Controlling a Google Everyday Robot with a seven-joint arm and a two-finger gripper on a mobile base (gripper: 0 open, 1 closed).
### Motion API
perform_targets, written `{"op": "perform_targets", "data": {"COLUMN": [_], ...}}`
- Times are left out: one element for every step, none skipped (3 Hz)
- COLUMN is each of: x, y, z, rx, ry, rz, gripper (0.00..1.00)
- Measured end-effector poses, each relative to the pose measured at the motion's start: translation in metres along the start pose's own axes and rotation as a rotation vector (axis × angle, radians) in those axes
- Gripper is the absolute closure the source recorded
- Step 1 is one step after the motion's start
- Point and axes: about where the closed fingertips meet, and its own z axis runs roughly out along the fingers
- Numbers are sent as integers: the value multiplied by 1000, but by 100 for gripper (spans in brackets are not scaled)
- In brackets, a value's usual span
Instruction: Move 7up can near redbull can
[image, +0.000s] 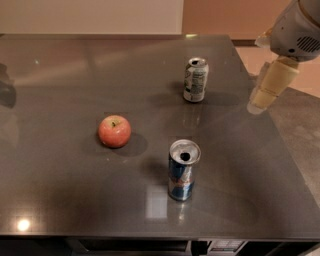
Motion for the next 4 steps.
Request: {"op": "perform_targets", "data": {"x": [-3,-19,-40,-61], "y": [-30,-51,-66,-76], "z": [18,42,71,104], "rx": [0,-25,-40,-48], "ry": [-50,-124,-192,-227], "rz": [52,93,125,149], "gripper": [0,0,0,0]}}
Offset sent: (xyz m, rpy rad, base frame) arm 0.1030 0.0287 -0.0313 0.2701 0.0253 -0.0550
